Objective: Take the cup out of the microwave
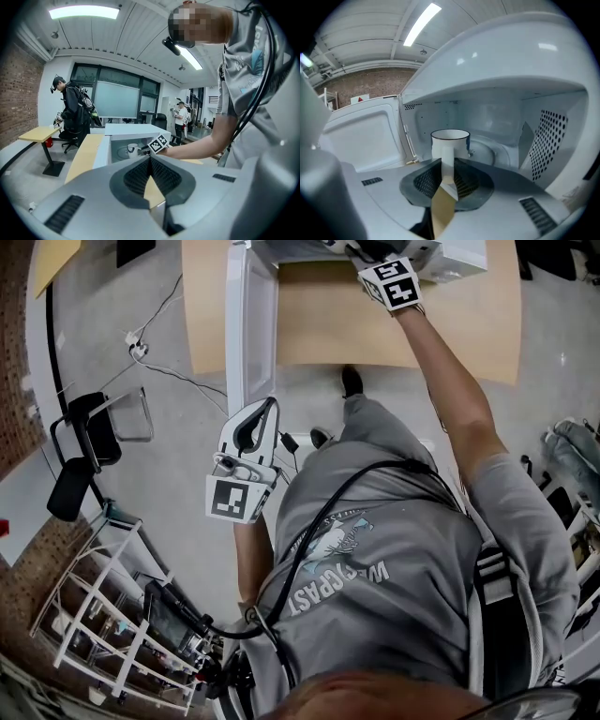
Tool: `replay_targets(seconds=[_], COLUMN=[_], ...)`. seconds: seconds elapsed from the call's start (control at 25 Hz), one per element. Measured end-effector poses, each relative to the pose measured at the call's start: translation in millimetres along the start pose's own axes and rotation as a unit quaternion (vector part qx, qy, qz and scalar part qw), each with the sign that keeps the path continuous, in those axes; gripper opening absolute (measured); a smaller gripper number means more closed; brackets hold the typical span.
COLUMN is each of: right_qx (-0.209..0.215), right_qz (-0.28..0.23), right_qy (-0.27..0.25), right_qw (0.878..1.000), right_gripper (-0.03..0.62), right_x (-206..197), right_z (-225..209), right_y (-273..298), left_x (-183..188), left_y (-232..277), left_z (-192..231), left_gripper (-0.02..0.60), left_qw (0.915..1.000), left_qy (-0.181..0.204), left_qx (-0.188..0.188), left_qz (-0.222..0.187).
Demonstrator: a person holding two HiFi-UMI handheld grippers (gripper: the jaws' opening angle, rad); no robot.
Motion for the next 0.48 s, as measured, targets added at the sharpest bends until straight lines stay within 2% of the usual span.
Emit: replay_targets(seconds=[0.48], right_qx=[-0.002], right_qz=[-0.024], right_qy=[0.008], right_qw=[1.0], right_gripper=[0.067], right_x=[5.7], right_z=[28.1], right_y=[-48.4], left_x=[-7.3], left_y=[-35.8], left_z=[-23.2], left_gripper=[0.043], left_qw=[0.9998], left_qy=[0.006], left_qx=[0.004], left_qz=[-0.019])
Point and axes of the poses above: the fingertips, and each gripper's own axes: y forward along the fingers, z to its left, x out of its top, the point moved 2 cm from there along -y, backward along the fingers, and after that the axes turned 4 degrees about x, right-handed, at the moved point
